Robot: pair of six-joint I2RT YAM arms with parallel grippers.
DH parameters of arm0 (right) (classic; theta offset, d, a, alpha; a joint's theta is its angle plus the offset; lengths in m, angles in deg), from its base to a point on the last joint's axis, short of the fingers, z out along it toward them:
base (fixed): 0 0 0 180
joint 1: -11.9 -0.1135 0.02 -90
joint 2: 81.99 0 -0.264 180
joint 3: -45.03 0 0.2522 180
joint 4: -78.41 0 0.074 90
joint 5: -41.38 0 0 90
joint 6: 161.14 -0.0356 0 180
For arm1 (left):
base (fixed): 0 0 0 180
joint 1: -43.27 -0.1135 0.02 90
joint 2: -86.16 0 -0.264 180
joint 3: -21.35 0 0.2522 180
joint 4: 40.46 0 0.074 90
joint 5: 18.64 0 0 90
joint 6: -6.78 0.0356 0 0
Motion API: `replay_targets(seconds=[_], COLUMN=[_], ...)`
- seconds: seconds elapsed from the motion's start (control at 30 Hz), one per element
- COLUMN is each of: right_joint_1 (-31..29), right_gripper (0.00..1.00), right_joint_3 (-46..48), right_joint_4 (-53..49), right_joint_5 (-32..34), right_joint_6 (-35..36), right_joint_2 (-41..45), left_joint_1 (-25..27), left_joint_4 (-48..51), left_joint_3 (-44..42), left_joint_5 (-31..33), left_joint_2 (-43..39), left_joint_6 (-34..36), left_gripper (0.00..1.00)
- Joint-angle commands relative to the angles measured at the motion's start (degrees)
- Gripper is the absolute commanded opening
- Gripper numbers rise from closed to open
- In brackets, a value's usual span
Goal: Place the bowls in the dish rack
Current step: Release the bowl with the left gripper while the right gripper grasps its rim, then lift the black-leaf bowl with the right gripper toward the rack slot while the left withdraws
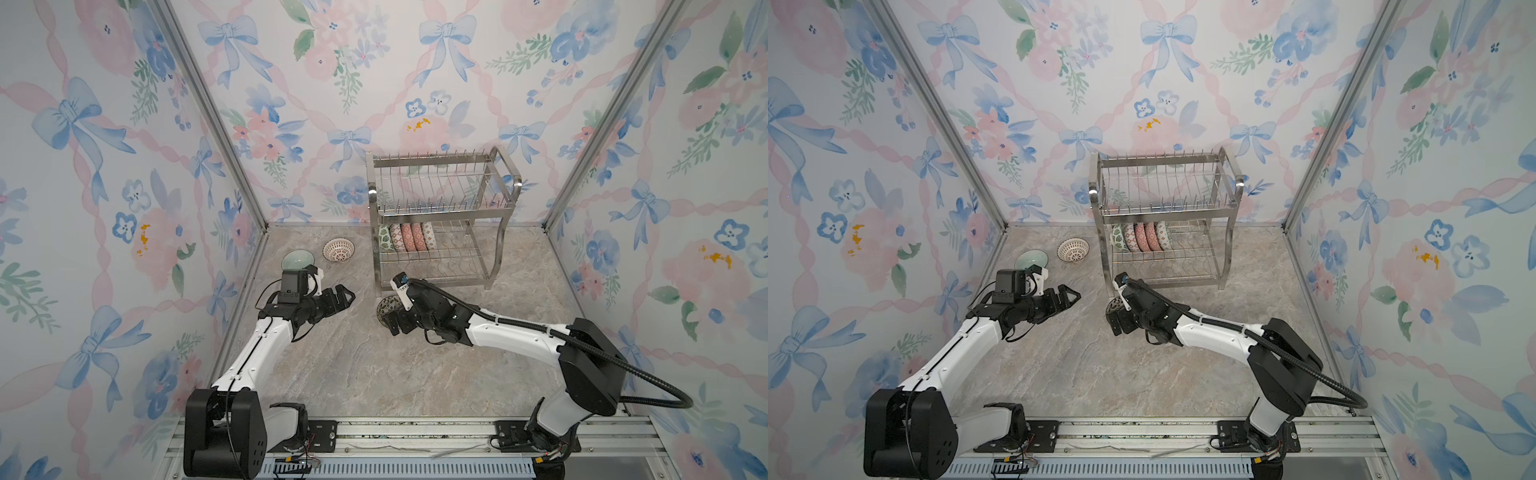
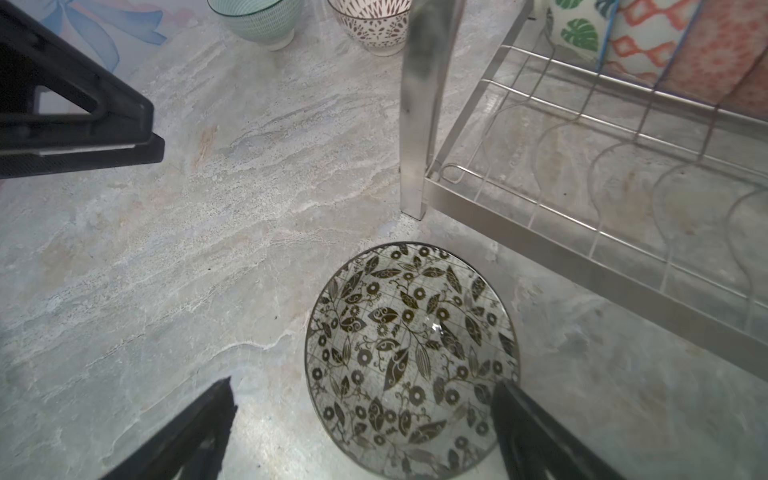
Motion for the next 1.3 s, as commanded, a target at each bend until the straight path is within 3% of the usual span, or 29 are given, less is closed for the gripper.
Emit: replay_targets(seconds=[0.0, 0.3, 0.83, 1.27], right_joint_1=[-1.7, -3.6, -4.1, -4.3], right_gripper=[0.96, 0.84, 0.58, 0.2], right_joint_3=[-3.5, -12.4, -19.4, -21.2], right_joint_4=[-2.6, -8.7, -14.5, -16.3], right_joint_5=[1.6, 3.9, 5.9, 5.9], right_joint_6=[-1.3, -2.3, -3.2, -3.2], right_joint_2=[-4.3, -14.0, -21.4, -22.6], left_joint_1=[-2.2, -4.7, -6.4, -6.4], left_joint_4=[-6.8, -10.6, -12.6, -12.6], left_joint_3=[-3.6, -9.0, -11.0, -11.6], left_joint_5=[-8.3, -12.5, -15.4, -14.5], left_joint_2=[-0.6, -2.4, -0.7, -2.0], left_joint_6=[-3.5, -4.8, -5.1, -4.8], left_gripper=[0.98, 0.98, 0.98, 0.98])
